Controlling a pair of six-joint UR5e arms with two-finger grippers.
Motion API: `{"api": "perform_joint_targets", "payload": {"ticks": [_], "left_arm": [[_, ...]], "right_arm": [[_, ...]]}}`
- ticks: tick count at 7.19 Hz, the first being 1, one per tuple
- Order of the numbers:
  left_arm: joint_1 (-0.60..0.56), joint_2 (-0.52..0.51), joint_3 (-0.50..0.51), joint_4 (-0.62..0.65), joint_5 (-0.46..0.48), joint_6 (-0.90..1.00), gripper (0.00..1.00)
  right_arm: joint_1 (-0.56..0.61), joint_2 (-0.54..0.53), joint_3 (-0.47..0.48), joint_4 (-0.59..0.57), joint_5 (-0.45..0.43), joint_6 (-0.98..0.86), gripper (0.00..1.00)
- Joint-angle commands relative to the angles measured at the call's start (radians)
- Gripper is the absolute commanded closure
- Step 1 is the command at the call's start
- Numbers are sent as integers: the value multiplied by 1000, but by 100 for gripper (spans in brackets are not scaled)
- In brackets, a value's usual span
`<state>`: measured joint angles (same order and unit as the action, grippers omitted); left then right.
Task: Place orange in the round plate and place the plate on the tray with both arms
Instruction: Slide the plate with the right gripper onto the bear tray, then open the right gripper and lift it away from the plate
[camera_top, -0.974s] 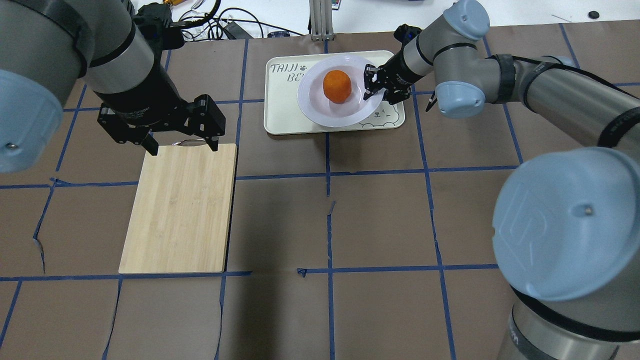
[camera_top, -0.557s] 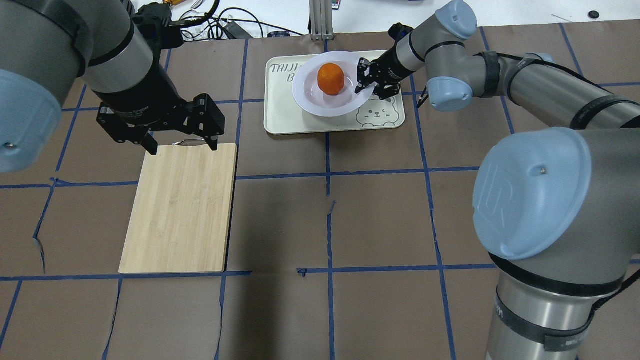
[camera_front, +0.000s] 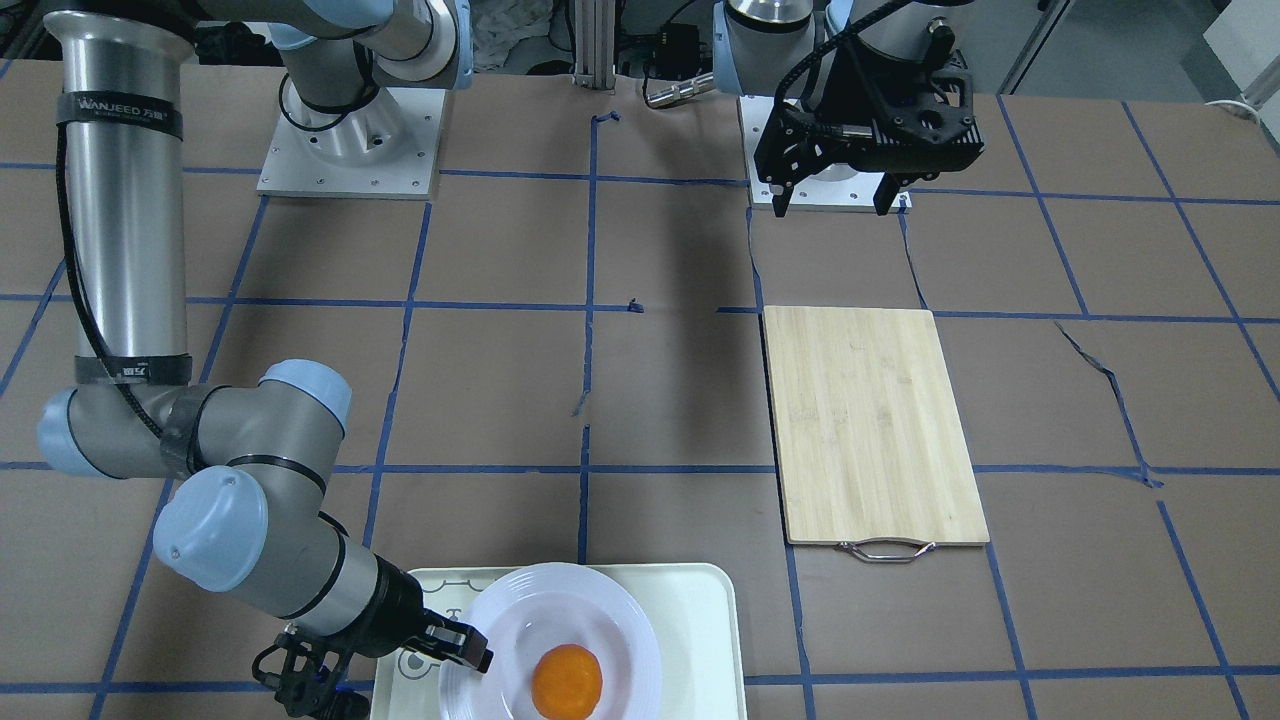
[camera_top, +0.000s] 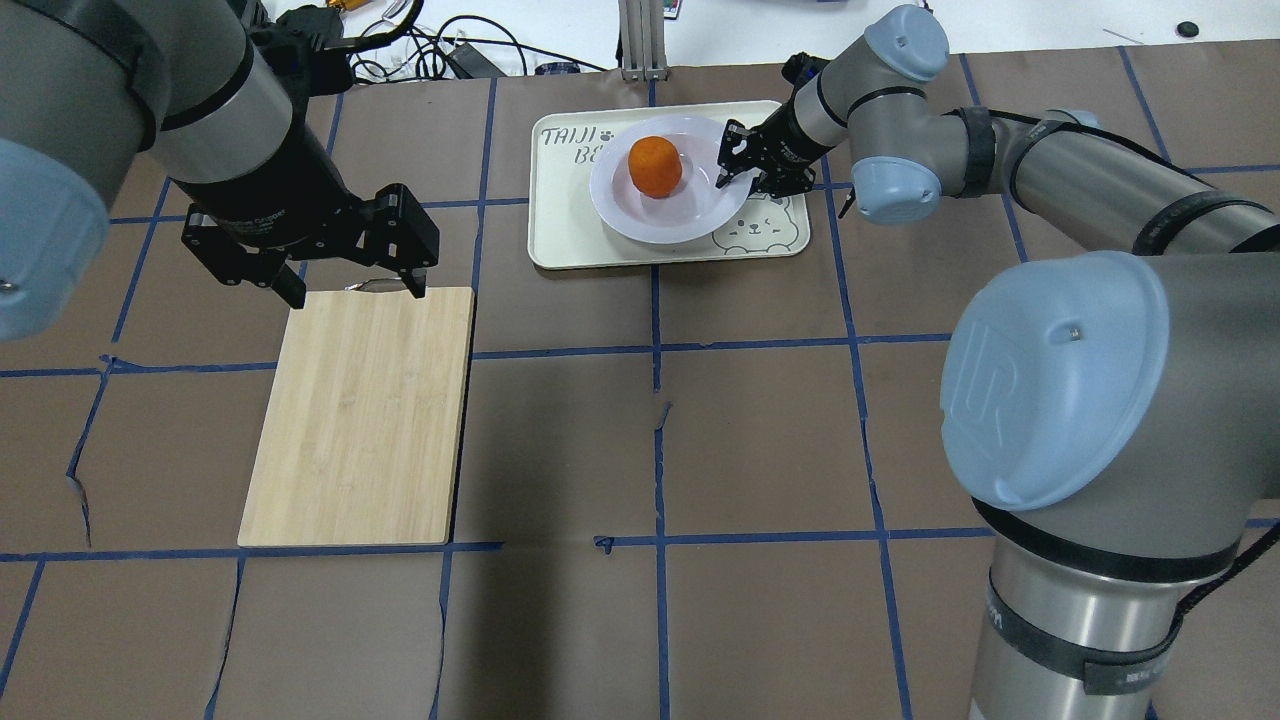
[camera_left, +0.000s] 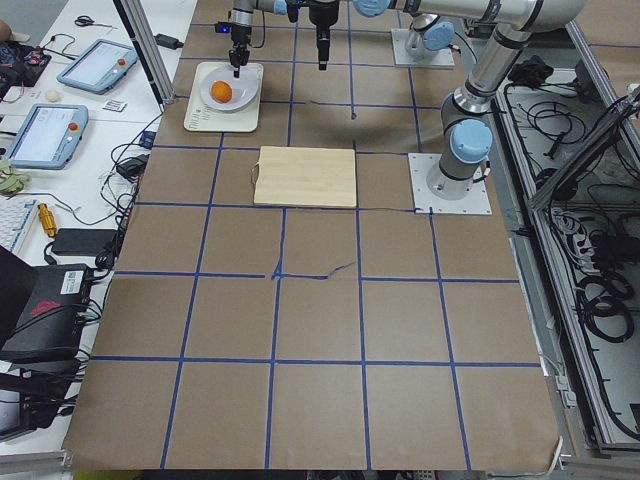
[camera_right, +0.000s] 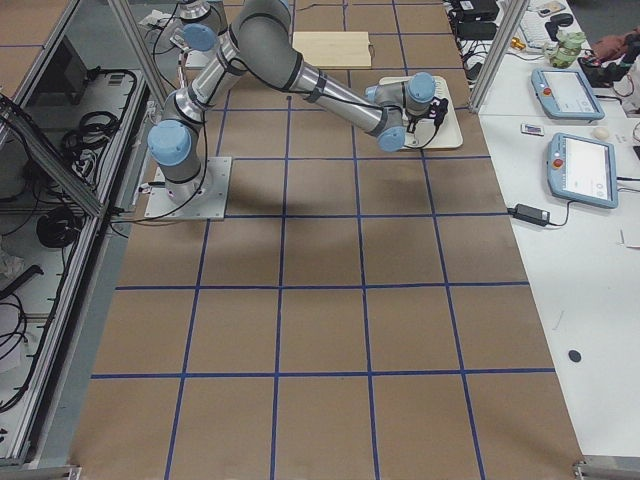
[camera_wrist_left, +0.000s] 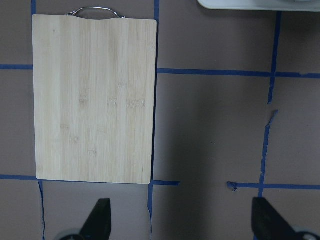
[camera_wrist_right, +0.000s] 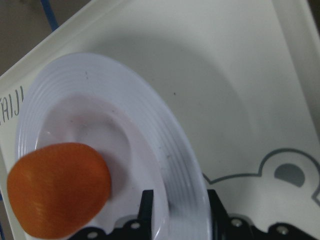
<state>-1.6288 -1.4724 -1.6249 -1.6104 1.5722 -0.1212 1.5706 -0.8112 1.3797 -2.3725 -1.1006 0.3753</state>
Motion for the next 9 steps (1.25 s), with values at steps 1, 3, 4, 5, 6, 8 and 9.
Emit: {"api": "perform_joint_targets", "payload": {"ticks": [1,3,4,5,6,8,9], "left_arm": [[7,-2,-4,3,-9,0,0],[15,4,-6,7,-1,2,0],[12,3,-7,7,-1,2,0],[7,4,-6,16,2,-3,0],[10,4,-7,24,3,0,0],[12,3,-6,24,0,3,0],[14,1,-7,24,0,5,0]], "right_arm": [[-1,-16,-57,18,-159,-82,18],[-1,-131,-60,199,-258,-180,6],[-1,-214,-57,342,-312,-211,0],[-1,-280,-53,461,-384,-240,0],[9,-351,-50,561,-396,-242,0],[9,-468,-48,714,-445,-246,0],[11,-495,-53,736,-452,-249,0]]}}
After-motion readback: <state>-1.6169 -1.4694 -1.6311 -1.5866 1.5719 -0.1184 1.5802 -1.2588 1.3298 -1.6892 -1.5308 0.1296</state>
